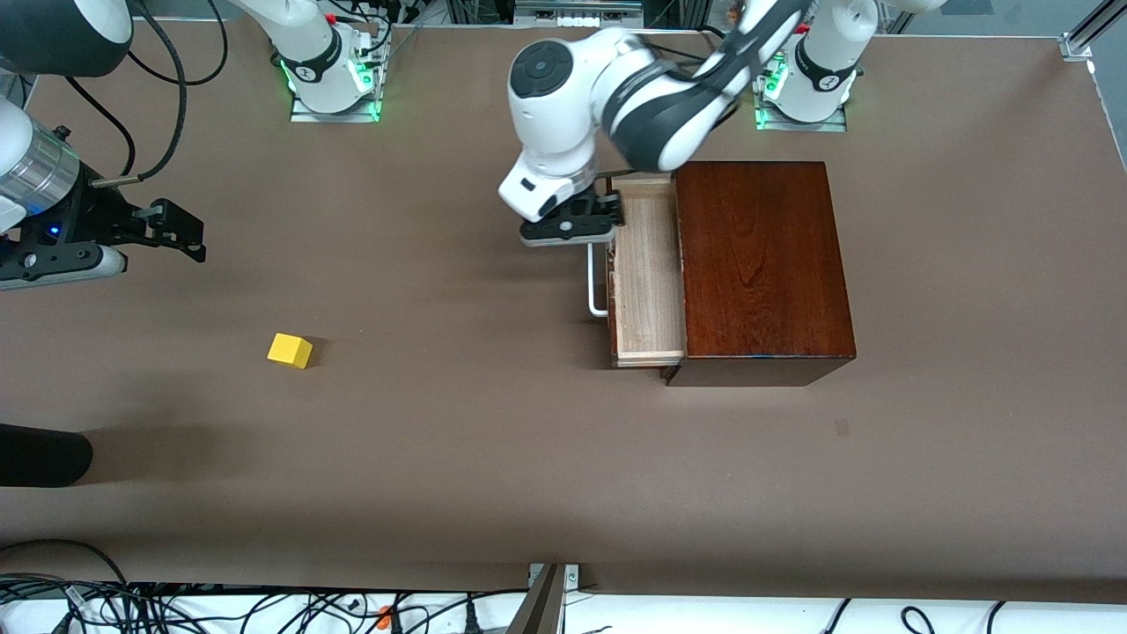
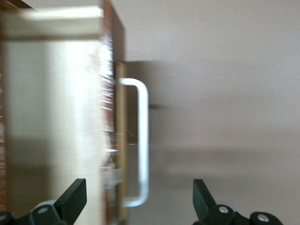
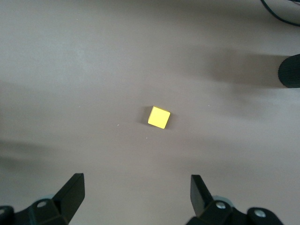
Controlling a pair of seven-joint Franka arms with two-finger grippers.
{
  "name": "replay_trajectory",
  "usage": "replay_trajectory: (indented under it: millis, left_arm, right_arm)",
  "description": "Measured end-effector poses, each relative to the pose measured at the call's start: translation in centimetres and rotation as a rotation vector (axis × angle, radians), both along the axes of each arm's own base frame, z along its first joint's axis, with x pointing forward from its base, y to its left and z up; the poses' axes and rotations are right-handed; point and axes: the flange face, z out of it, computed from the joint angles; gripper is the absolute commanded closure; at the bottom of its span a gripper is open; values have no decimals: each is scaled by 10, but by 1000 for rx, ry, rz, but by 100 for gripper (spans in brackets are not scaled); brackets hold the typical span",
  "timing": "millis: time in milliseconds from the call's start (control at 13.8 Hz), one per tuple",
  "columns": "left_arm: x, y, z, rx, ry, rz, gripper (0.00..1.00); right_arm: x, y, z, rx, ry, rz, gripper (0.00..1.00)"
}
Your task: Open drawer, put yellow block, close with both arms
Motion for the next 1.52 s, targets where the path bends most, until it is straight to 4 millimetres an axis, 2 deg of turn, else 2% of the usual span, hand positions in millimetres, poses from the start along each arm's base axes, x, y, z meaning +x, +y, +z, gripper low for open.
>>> replay_trajectory:
  millis: [217,506,651,796,1085,1302,1519]
  left_arm:
    - [36,61,59,3,70,-14,0]
    - [75,165,118,-31,144,-32,0]
    - [87,219,145,-48,153,-45,0]
    - [92,261,165,-53,154,-59,0]
    - [95,319,194,-89,140,-69,0]
    - [87,379,201,-103,145,-49,0]
    - [75,419,205,-100,126,-16,0]
  right_arm:
    - [0,0,0,0,0,0,0]
    - [1,-1,-1,-1,1,-1,0]
    - [5,-1,-12,-6,21,-3,0]
    - [16,-2,-45,-18,76,-9,0]
    - [41,-4,-117,-42,149,-12,0]
    - [57,-3,-181,-49,105,-15,0]
    - [55,-8,-247,-54,84,-36,0]
